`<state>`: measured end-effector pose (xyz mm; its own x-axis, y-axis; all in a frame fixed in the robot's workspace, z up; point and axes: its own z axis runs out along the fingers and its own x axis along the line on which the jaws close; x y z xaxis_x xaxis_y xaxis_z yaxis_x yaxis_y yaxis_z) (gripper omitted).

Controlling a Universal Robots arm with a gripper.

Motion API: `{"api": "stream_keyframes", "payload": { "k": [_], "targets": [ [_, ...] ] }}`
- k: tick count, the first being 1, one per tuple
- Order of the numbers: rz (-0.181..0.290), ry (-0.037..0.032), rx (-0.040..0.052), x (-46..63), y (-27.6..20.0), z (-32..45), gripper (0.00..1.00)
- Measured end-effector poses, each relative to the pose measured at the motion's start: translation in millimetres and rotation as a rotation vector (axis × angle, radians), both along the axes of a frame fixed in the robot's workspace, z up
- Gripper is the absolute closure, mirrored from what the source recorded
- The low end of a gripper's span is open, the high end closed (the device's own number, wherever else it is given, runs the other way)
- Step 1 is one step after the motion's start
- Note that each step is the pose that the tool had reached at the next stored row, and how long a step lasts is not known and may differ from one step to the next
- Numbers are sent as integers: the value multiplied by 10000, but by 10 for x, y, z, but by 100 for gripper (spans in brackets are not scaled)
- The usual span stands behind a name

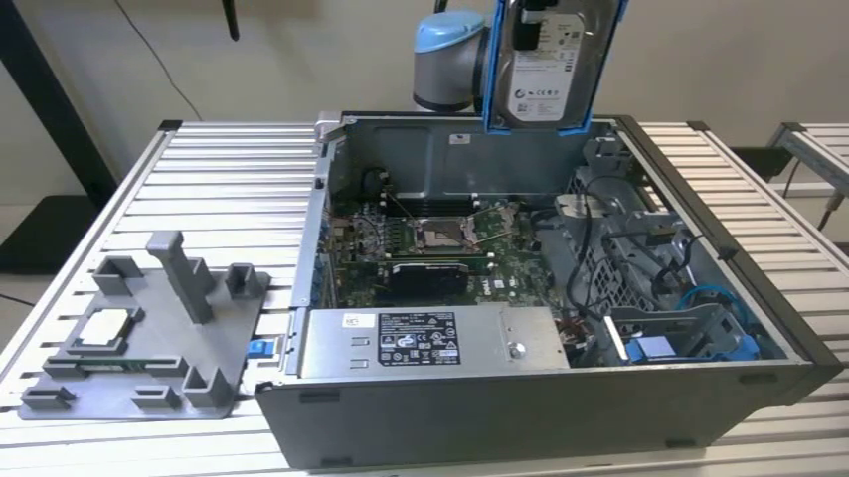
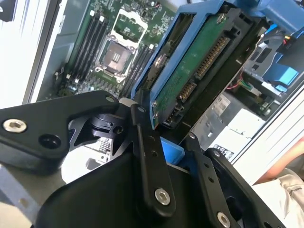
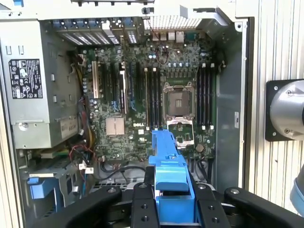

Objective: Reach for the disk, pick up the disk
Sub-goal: 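Pick up the disk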

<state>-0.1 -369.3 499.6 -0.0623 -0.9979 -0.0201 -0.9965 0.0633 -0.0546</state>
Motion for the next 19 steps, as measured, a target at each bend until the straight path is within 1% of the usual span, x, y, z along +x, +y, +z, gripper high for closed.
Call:
{"api": "stream_keyframes", "payload": {
  "k": [9,19],
  "targets": [
    [0,0,0,288,0,0,100],
    [0,0,0,518,0,0,100]
  ]
}}
